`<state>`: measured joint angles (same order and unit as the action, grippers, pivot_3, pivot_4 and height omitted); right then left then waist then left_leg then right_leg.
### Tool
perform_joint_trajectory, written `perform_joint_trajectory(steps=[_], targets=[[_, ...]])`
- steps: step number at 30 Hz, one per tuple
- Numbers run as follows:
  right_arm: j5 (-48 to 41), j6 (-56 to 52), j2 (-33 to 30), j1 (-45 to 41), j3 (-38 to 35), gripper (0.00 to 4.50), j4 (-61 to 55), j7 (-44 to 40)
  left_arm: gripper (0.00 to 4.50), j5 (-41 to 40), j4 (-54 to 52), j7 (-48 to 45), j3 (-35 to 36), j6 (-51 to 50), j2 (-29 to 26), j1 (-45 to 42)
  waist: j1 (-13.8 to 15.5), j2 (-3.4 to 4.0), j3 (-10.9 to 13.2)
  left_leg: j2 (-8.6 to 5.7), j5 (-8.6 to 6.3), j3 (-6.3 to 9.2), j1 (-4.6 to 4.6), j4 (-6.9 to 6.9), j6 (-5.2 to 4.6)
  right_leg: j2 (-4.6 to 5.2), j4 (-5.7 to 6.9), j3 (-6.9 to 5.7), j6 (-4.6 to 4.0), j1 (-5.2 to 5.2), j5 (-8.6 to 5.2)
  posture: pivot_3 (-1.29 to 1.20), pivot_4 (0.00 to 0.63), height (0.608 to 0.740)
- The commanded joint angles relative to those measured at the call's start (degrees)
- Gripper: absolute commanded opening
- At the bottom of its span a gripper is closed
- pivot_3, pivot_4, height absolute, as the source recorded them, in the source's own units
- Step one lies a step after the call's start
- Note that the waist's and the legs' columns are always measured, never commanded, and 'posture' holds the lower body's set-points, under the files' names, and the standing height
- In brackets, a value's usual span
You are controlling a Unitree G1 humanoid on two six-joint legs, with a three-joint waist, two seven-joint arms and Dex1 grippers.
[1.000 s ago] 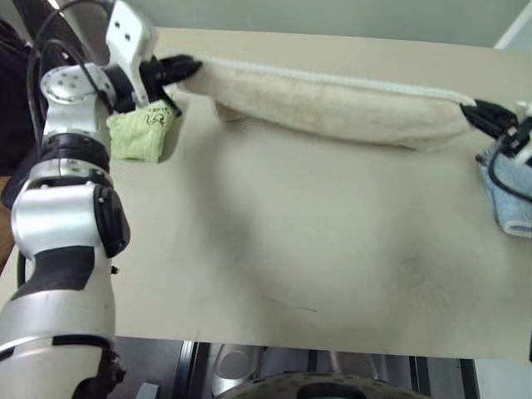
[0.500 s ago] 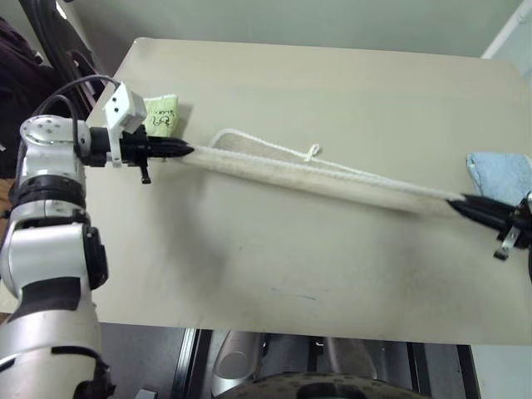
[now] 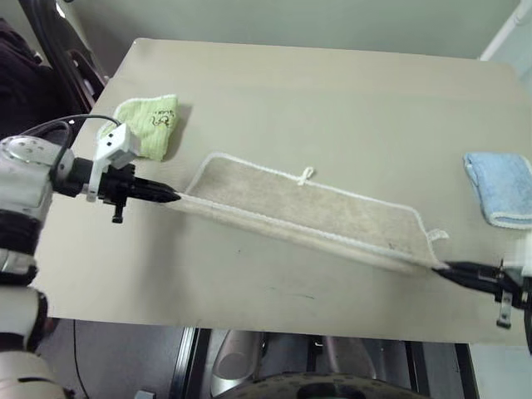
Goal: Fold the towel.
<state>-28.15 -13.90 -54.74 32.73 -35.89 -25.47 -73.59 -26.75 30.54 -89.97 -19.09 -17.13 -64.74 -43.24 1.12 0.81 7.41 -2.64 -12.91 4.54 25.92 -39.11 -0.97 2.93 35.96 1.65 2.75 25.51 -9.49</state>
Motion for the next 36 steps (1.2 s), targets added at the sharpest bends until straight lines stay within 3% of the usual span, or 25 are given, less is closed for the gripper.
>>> perform_joint_trajectory(steps=[1,7,10,24,36], targets=[[4.7,3.5,0.0,3.5,-4.5,0.00,3.4,-2.1,0.04,-3.8,-3.8,-2.5,1.7,-5.1,-6.0,1.4,-0.1,-0.03,0.0,0.00,-0.04,0.00,0.00,0.00,0.04,0.00,0.00,0.00,-0.01,0.00,0.00,0.00,0.150,0.733],[6.2,5.6,-1.1,2.0,-4.3,0.00,6.4,-1.3,0.04,-8.0,-13.5,-2.5,3.1,-11.7,-9.4,7.1,-0.7,-0.04,0.0,0.01,-0.16,0.00,-0.07,0.04,0.07,-0.01,0.01,0.03,-0.08,-0.01,-0.04,0.00,0.150,0.733],[5.8,5.3,-1.2,-1.5,-2.6,0.00,7.4,0.5,0.04,-4.7,-11.5,-2.0,3.7,-10.4,-6.1,7.4,-0.7,-0.03,-0.1,0.03,-0.17,0.00,-0.10,0.07,0.09,-0.02,0.03,0.04,-0.11,-0.01,-0.06,0.00,0.150,0.733],[11.9,7.4,-0.6,-16.5,9.5,0.00,16.4,9.1,0.04,9.2,19.1,6.7,8.5,11.3,15.8,-5.0,-0.4,-0.06,-0.1,0.04,0.47,0.01,-0.10,0.03,-0.43,0.01,0.04,-0.02,-0.09,-0.07,-0.01,0.00,0.150,0.733],[13.7,9.6,1.1,-27.7,17.2,0.00,23.7,13.2,0.04,16.8,30.7,7.3,11.5,19.3,19.8,-11.1,-0.4,-0.05,-0.1,0.01,0.53,-0.03,-0.09,0.03,-0.57,0.03,-0.03,-0.01,0.39,-0.08,0.23,0.00,0.150,0.733]])
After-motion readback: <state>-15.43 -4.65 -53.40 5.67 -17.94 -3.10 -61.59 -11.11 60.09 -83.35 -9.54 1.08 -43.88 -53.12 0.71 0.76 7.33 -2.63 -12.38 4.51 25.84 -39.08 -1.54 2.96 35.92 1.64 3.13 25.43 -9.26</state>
